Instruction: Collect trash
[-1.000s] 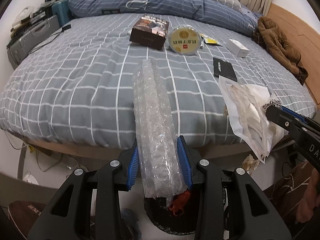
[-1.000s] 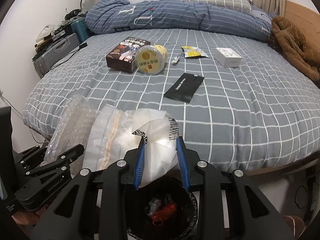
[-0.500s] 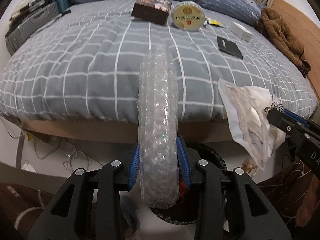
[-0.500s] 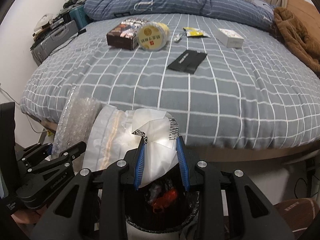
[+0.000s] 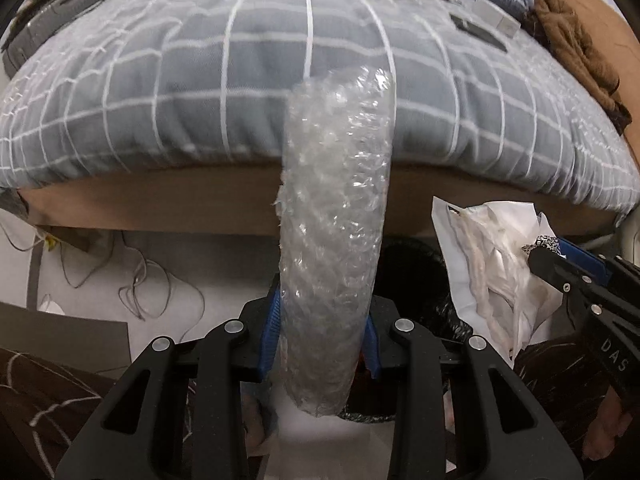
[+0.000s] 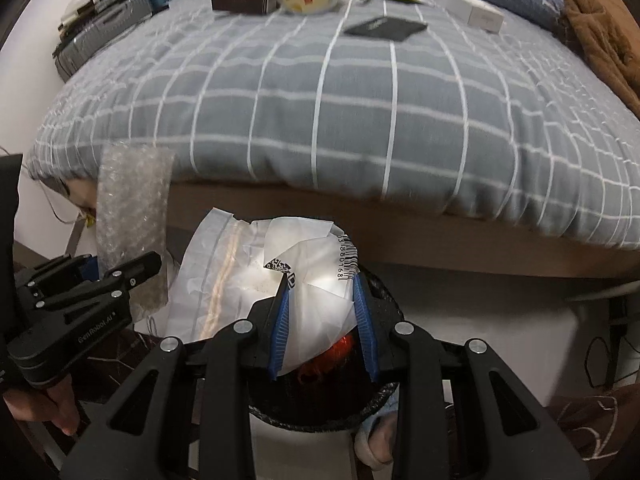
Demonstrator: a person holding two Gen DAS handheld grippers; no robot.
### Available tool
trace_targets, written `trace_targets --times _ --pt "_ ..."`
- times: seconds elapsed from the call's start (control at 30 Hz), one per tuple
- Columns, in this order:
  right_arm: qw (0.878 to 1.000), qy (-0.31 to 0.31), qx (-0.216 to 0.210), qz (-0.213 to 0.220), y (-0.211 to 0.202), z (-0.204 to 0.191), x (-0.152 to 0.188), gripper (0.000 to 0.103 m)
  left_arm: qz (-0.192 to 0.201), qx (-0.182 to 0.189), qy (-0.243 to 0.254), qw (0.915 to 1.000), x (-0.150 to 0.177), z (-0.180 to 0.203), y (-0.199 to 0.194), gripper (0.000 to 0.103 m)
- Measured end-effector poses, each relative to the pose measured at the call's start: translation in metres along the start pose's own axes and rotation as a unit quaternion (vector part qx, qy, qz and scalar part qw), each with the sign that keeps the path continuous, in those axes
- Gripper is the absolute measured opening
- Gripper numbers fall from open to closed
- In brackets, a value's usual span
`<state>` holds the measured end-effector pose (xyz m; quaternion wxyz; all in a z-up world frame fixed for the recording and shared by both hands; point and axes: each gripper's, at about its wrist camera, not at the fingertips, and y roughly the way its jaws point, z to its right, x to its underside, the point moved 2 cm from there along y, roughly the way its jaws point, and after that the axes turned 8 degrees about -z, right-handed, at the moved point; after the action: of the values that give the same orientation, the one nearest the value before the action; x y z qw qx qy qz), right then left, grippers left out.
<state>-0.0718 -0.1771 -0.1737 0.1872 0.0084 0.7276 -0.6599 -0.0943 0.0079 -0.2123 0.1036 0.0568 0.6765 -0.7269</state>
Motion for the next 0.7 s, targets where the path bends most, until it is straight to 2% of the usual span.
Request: trace_targets --times 0.3,0.7 --pt "0.999 0.005 0.000 -0.042 0.037 0.000 0.008 0.029 -0.049 0.008 0.012 0.9987 0.007 0.003 0.041 0.032" --pt "0.995 -0.010 0.022 -0.092 0.083 -0.013 0.015 0.029 -0.109 -0.001 -0.007 0.9940 0.016 -0.012 0.087 0.032"
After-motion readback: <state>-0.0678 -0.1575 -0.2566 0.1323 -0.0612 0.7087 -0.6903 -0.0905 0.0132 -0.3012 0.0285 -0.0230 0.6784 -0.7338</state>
